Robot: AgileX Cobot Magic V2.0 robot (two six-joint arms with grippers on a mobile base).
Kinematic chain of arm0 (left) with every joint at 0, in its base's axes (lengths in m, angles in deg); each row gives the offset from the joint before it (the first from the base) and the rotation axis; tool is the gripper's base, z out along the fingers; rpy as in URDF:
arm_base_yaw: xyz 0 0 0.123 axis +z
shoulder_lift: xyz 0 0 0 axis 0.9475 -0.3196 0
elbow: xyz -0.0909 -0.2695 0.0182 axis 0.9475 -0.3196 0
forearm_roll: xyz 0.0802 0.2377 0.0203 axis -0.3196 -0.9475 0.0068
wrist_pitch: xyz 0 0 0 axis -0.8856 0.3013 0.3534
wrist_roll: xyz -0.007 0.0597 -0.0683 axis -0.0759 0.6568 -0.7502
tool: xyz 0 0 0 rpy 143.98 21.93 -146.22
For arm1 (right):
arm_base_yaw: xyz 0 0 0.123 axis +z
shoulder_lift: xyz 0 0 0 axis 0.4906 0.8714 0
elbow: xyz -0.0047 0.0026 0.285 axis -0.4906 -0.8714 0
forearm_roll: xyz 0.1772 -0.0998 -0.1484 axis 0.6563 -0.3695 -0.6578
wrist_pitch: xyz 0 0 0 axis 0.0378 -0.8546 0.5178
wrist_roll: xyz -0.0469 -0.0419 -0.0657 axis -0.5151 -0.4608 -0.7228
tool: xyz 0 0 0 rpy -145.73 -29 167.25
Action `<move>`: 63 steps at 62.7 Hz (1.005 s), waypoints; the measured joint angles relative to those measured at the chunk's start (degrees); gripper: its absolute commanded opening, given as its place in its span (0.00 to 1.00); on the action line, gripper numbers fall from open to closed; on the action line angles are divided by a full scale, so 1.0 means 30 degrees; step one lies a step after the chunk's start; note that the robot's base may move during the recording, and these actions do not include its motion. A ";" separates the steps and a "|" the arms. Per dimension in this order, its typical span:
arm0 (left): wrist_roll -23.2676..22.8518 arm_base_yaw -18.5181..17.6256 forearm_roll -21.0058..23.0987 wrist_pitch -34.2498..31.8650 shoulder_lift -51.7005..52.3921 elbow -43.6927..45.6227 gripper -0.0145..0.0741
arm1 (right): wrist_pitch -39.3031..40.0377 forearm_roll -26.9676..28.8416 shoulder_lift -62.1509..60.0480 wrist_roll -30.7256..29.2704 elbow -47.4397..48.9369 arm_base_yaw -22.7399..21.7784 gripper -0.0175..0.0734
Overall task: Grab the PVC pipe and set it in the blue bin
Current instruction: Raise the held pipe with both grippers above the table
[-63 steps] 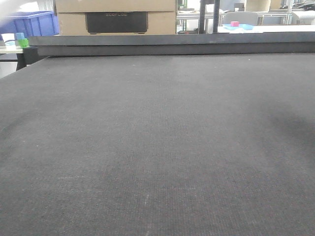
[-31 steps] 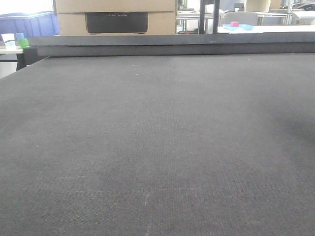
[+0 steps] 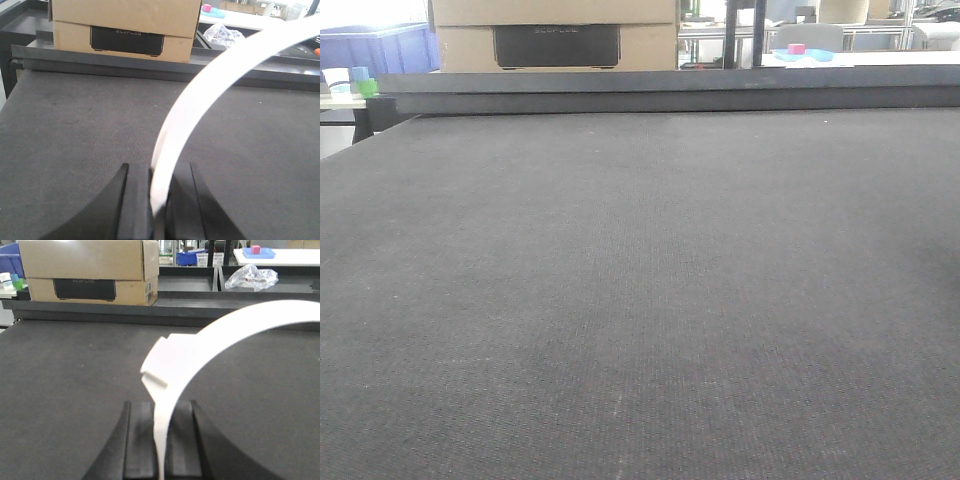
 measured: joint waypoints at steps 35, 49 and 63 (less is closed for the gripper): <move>0.0000 0.0000 0.0506 -0.2133 0.0737 0.0000 0.04 | 0.2425 0.3411 -0.0471 0.0000 -0.0029 0.0000 0.01; 0.0101 0.0000 0.0169 -0.3434 0.2220 -0.0973 0.04 | 0.1960 0.3747 -0.0545 -0.2657 -0.0029 0.0000 0.01; 0.0135 0.0000 0.0080 -0.3570 0.2350 -0.1697 0.04 | 0.2082 0.3793 -0.0545 -0.3430 -0.0029 0.0000 0.01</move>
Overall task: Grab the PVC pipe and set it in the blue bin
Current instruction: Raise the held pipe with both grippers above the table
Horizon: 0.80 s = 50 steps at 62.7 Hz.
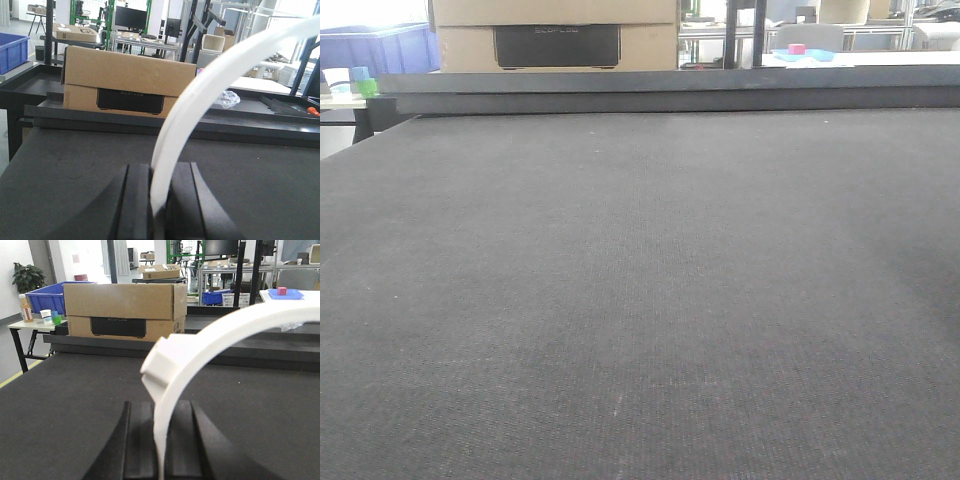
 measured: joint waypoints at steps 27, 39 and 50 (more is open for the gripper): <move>0.0000 0.0000 0.0002 -0.0248 0.0028 0.0000 0.04 | 0.0254 0.0038 0.0000 -0.0041 0.0000 0.0000 0.01; 0.0000 0.0000 0.0002 -0.0248 0.0028 0.0000 0.04 | 0.0254 0.0067 0.0000 -0.0041 0.0000 0.0000 0.01; 0.0000 0.0000 0.0002 -0.0248 0.0028 0.0000 0.04 | 0.0254 0.0067 0.0000 -0.0041 0.0000 0.0000 0.01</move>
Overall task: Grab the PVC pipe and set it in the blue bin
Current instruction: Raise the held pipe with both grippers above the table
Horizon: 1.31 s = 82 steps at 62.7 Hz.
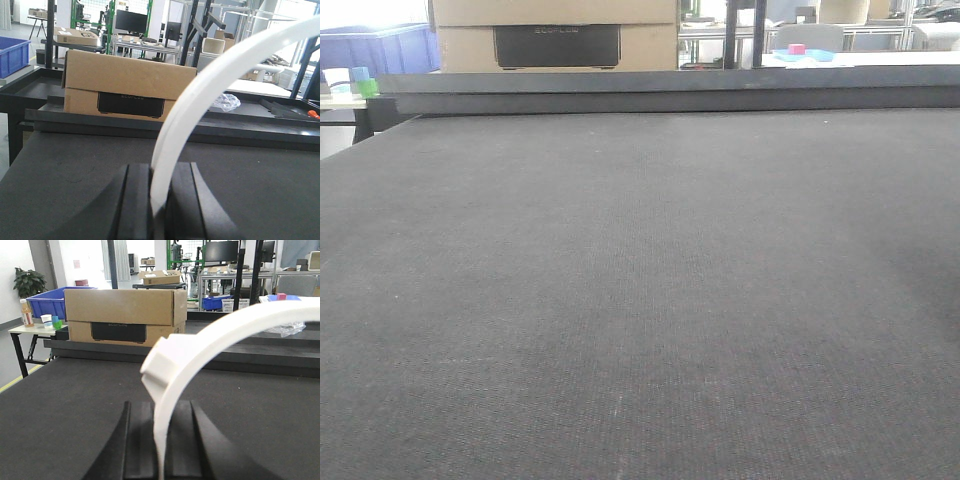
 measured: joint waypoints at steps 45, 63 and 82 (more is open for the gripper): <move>0.0000 0.0000 0.0000 0.0000 0.0000 0.0000 0.04 | 0.0000 0.0000 0.0000 0.0000 0.0000 0.0000 0.01; 0.0000 0.0000 0.0000 0.0000 0.0000 0.0000 0.04 | 0.0000 0.0000 0.0000 0.0000 0.0000 0.0000 0.01; 0.0000 0.0000 0.0000 0.0000 0.0000 0.0000 0.04 | 0.0000 0.0000 0.0000 0.0000 0.0000 0.0000 0.01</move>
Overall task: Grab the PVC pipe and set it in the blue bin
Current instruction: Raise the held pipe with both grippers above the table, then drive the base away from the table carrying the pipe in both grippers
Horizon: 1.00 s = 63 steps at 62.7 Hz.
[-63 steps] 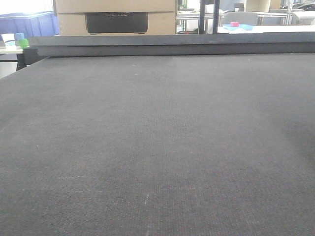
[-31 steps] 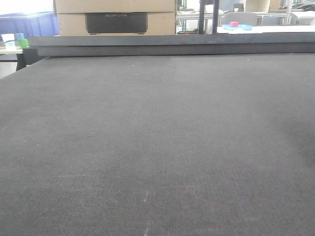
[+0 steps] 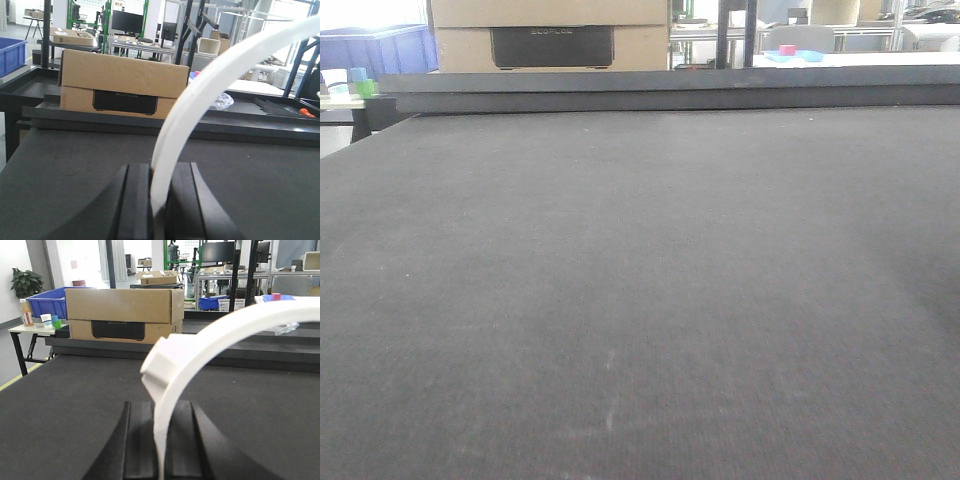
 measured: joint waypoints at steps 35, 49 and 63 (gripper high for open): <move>0.0000 0.0000 0.0000 0.0000 0.0000 0.0000 0.04 | 0.0000 0.0000 0.0000 0.0000 0.0000 0.0000 0.01; 0.0000 0.0000 0.0000 0.0000 0.0000 0.0000 0.04 | 0.0000 0.0000 0.0000 0.0000 0.0000 0.0000 0.01; 0.0000 0.0000 0.0000 0.0000 0.0000 0.0000 0.04 | 0.0000 0.0000 0.0000 0.0000 0.0000 0.0000 0.01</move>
